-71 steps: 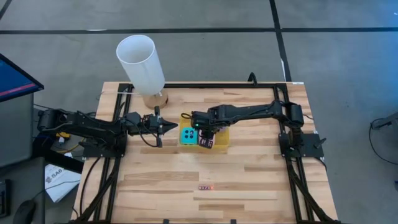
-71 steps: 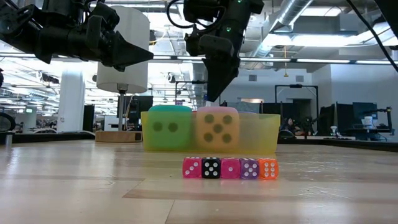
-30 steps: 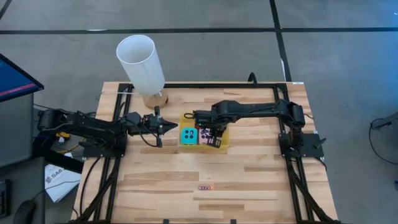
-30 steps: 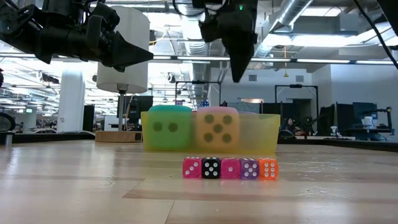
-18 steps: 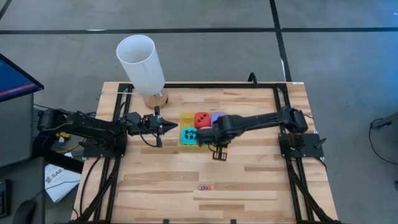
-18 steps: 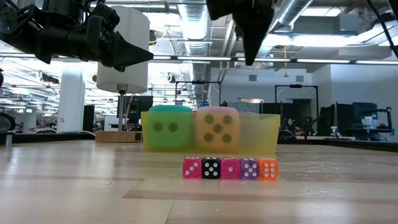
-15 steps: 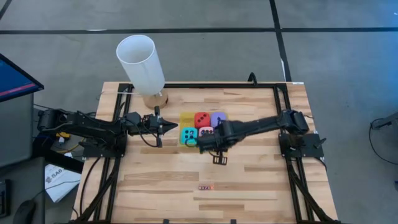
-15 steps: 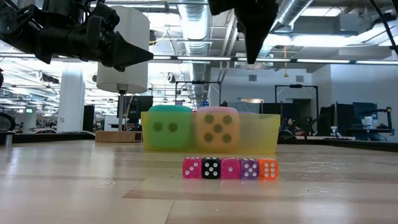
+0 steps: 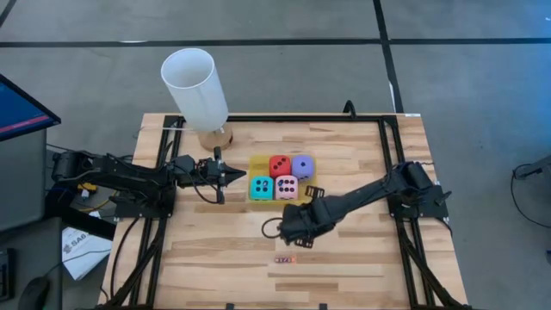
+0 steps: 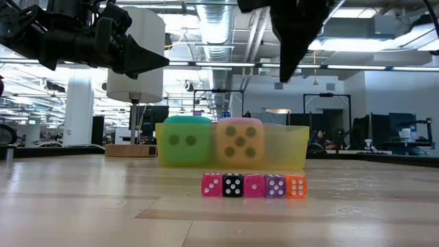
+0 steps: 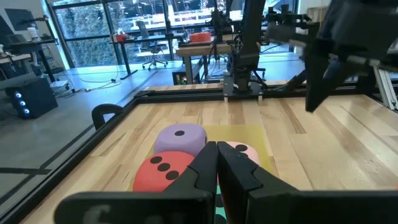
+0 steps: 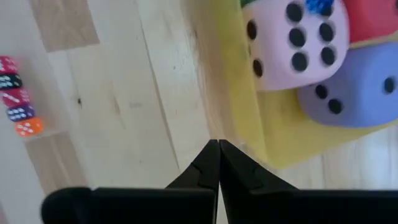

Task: Pick & Place Dice
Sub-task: Put the orange dice into the yellow bin

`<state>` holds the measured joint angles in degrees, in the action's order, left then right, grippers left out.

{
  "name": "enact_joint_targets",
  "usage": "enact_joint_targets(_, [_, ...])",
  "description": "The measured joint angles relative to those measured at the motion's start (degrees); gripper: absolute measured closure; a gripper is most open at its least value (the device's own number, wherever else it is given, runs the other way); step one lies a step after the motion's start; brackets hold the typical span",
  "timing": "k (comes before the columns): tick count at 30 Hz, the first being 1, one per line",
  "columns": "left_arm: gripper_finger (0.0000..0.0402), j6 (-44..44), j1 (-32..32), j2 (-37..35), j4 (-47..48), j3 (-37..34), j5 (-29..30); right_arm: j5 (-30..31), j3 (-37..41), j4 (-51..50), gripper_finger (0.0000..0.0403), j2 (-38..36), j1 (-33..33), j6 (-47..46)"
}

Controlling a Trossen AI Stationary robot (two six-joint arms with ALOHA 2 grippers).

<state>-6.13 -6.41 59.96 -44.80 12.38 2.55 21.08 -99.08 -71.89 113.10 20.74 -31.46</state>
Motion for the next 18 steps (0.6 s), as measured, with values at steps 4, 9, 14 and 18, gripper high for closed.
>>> enact_joint_targets(4, [0.0402,0.0,0.0,0.0,0.0,0.0,0.0,1.7,2.3,1.9,0.0402,0.0,1.6,-3.4])
enact_joint_targets(9, [0.0402,0.0,0.0,0.0,0.0,0.0,0.0,3.5,6.3,6.9,0.0402,0.0,3.3,-5.6])
enact_joint_targets(14, [0.0402,0.0,0.0,0.0,0.0,0.0,0.0,3.6,9.3,10.2,0.0403,0.1,4.1,-5.6])
enact_joint_targets(18, [0.0402,0.0,0.0,0.0,0.0,0.0,0.0,3.6,9.8,9.9,0.0403,0.0,4.0,-3.7])
